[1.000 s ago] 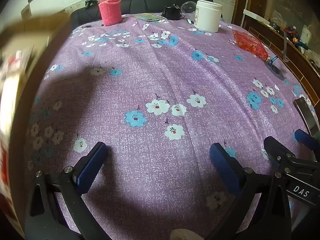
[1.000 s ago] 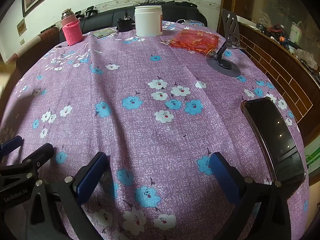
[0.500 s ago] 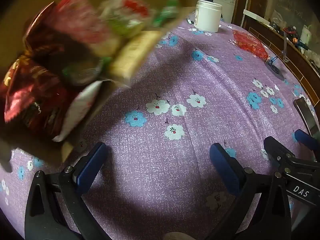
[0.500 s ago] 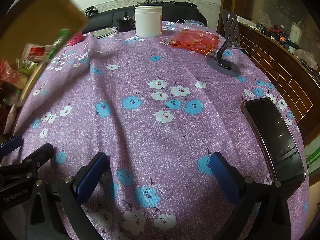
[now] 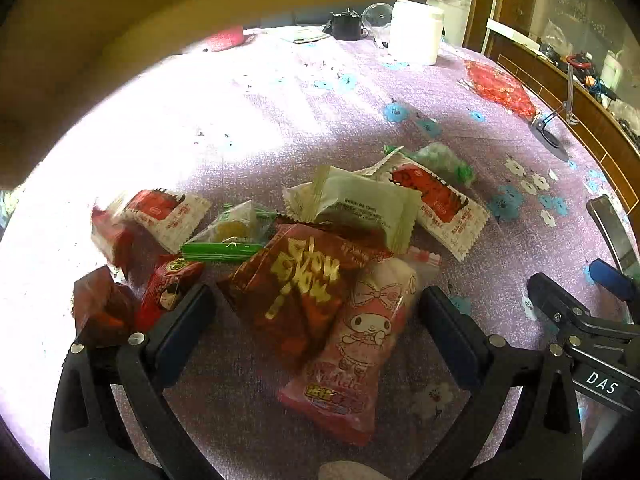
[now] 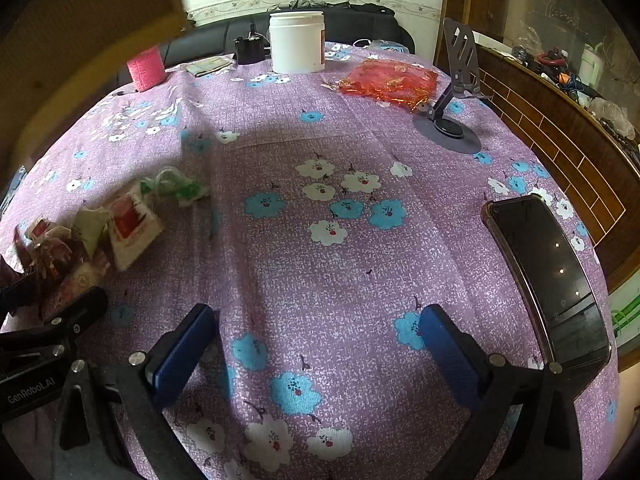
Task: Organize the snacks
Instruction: 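Dump the snacks from the cardboard box onto the tablecloth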
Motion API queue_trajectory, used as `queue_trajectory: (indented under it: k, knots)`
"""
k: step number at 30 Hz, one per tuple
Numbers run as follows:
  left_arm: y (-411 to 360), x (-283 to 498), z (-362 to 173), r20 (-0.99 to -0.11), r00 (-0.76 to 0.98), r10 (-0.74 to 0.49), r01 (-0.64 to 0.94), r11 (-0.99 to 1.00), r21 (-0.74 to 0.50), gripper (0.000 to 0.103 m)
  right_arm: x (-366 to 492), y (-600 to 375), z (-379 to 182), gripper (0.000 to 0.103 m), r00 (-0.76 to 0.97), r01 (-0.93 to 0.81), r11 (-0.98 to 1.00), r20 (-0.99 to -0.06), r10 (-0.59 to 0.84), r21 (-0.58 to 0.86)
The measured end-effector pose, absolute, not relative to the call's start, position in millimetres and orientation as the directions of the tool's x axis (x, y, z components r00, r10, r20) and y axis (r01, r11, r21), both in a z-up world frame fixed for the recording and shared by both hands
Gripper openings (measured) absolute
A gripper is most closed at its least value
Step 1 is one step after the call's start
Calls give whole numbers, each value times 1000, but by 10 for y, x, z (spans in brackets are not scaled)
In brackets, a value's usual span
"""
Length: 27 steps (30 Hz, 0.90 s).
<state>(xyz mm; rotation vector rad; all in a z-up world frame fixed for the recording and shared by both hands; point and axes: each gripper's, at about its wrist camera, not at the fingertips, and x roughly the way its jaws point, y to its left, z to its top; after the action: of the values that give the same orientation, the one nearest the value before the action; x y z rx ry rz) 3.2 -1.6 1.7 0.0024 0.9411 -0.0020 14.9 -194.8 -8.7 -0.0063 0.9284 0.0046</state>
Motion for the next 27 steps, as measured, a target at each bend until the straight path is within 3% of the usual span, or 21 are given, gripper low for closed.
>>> queue_trajectory:
  k: [27]
  knots:
    - [6, 24, 30, -808, 589, -1, 3, 1000, 0, 103, 155, -1951, -89, 103, 599, -7, 1000, -801, 1, -4]
